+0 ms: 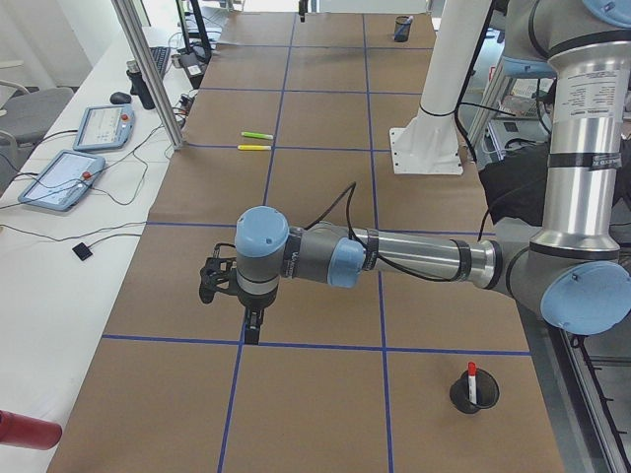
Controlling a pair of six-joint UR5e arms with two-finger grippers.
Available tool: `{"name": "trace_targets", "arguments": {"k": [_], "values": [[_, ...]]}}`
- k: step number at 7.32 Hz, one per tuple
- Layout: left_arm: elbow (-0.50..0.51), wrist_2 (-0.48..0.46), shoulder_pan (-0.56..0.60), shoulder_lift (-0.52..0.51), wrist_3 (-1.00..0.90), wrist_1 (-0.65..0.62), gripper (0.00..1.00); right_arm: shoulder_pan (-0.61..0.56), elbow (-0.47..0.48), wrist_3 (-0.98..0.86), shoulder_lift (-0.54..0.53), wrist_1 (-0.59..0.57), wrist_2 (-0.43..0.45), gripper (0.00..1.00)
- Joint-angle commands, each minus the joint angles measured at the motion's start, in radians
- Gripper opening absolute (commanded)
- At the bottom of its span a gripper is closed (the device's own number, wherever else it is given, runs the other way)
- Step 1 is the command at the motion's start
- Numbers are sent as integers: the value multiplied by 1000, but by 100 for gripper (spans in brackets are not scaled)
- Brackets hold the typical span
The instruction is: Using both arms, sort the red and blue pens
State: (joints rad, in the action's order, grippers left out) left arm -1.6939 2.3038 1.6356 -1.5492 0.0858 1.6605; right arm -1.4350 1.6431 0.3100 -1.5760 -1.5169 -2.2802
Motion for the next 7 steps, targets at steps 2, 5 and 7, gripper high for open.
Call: {"name": "trace_targets", "arguments": {"k": [2,5,7], "values": [[3,-6,-3,26,-50,4,100,-89,30,-63,-85,0,-48,99],[5,-7,-11,24,-31,-2,100,-107,55,-65,-56,-104,-48,99],[5,-7,-32,23,35,1,100,-105,58,-68,-55,-150,-48,99]]}}
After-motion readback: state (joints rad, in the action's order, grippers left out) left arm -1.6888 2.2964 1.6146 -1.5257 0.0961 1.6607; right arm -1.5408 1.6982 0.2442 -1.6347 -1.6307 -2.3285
